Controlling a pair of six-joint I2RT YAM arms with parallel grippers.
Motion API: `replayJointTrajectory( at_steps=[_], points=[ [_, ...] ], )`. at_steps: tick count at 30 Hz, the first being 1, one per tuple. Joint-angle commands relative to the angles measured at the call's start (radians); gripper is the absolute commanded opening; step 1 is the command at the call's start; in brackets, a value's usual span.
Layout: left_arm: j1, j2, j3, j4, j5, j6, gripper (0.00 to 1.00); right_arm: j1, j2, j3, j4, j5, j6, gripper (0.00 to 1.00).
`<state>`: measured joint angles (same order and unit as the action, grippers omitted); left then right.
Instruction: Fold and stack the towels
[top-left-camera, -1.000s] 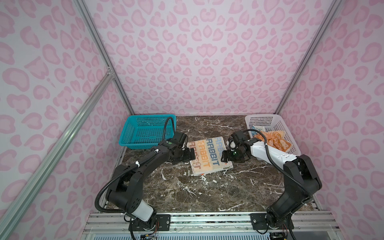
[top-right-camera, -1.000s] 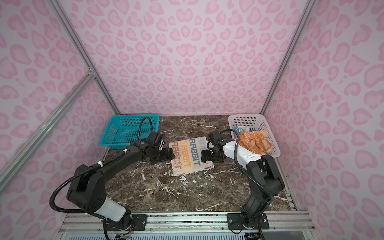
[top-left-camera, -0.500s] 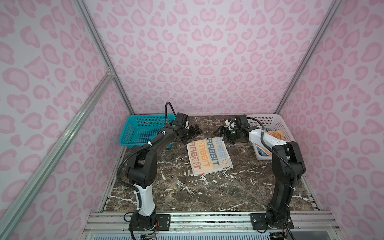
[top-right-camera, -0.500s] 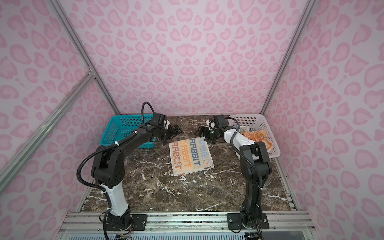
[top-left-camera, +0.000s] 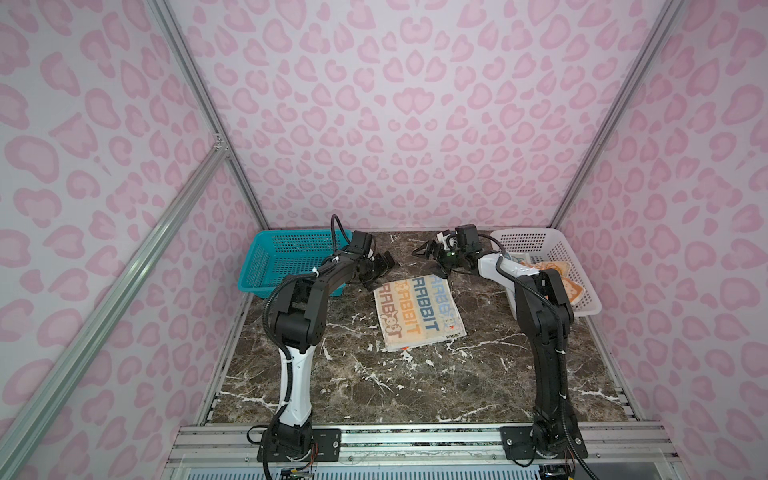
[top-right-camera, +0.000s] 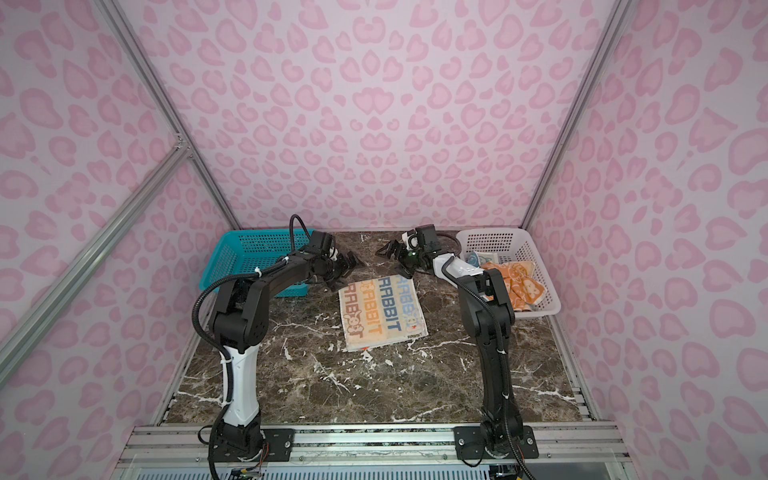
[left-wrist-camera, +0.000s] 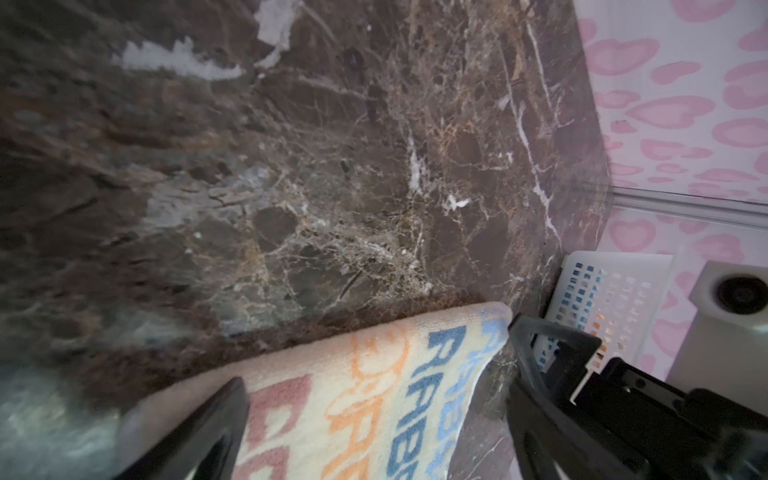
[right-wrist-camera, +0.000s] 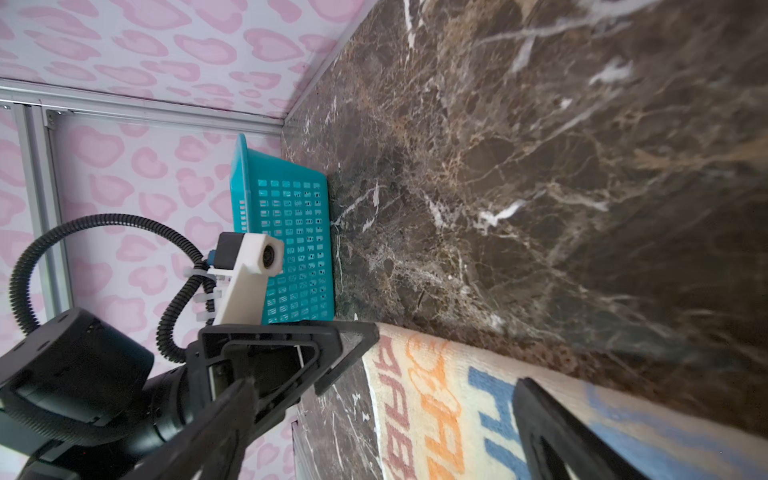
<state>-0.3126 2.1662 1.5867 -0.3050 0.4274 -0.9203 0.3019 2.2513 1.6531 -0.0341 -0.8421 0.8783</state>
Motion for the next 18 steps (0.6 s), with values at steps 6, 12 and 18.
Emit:
replayJointTrajectory(
  at_steps=[6,12,18],
  points=[
    [0.001,0.043,-0.042,0.022,-0.033,0.021,0.98,-0.002,0.017,-0.101,0.088,-0.047,-0.013,0.98],
    [0.001,0.042,-0.071,0.005,-0.057,0.048,0.98,-0.039,0.03,-0.154,0.136,-0.07,-0.033,0.98],
    [-0.001,0.045,-0.073,-0.016,-0.072,0.085,0.98,-0.092,0.015,-0.159,0.067,-0.078,-0.105,0.98]
  ],
)
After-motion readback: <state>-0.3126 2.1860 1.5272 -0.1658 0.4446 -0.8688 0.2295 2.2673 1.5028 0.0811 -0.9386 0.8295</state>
